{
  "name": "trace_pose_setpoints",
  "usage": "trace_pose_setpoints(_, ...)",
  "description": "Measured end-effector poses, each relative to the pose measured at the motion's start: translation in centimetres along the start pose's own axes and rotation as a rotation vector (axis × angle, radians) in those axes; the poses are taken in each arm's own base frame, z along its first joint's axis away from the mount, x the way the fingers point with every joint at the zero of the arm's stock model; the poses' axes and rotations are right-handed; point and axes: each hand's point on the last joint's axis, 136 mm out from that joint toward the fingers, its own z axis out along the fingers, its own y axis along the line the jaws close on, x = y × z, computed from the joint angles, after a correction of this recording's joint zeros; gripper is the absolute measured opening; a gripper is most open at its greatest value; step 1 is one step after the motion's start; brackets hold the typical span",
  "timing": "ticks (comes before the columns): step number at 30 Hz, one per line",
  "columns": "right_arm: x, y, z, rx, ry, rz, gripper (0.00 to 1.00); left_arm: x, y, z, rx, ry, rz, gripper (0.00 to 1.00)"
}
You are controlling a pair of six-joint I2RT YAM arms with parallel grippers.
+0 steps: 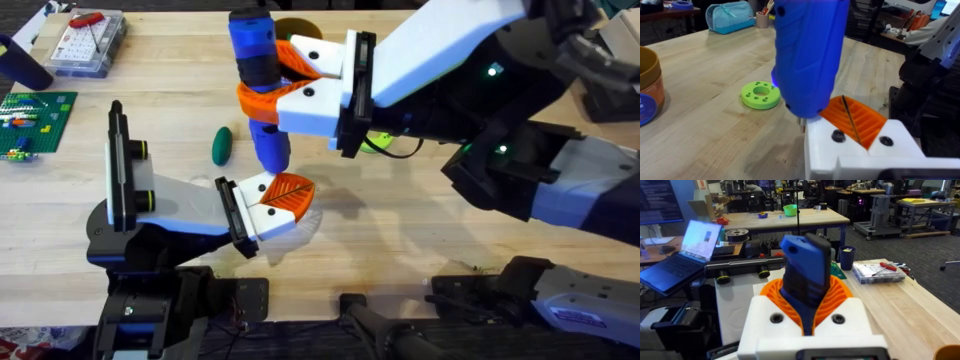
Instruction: Pick up the gripper from the table and insert it into the empty holder that is missing its gripper. Then pick up a screw, insert it into the mounting hole, and use the screwdriver to tighten it. Finally, clean up the table by picking up the vegetable and placing it into the bucket.
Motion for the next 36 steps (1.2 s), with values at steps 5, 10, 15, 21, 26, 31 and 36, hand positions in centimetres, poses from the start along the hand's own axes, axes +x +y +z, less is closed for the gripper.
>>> trace_pose_setpoints(5, -0.1, -0.2, 0.0, 0.008, -0.012, -0.003, 0.055, 0.1, -0.1, 0.0, 0.005, 0.002, -0.008, 0.010)
trace_pose_setpoints(10, -2.1, 0.0, -0.1, -0.002, -0.092, -0.046, 0.054, 0.1, -0.1, 0.0, 0.004, 0.002, -0.007, 0.010)
trace_pose_setpoints(15, -3.1, -0.4, -0.4, -0.030, -0.092, -0.035, 0.055, 0.1, -0.1, 0.0, 0.004, 0.002, -0.007, 0.010)
trace_pose_setpoints(21, -9.0, -2.1, -0.6, -0.069, -0.078, -0.059, 0.056, 0.1, -0.1, 0.0, 0.005, 0.002, -0.009, 0.010)
trace_pose_setpoints(26, -14.3, -2.2, -1.6, -0.103, -0.122, -0.152, 0.055, 0.1, -0.1, 0.0, 0.005, 0.003, -0.009, 0.010)
trace_pose_setpoints(31, -16.0, -1.7, -2.1, -0.137, -0.135, -0.192, 0.054, 0.1, -0.1, 0.0, 0.006, 0.003, -0.009, 0.010)
trace_pose_setpoints(36, -16.2, -0.5, -1.9, -0.182, -0.144, -0.205, 0.055, 0.1, -0.1, 0.0, 0.006, 0.003, -0.009, 0.010)
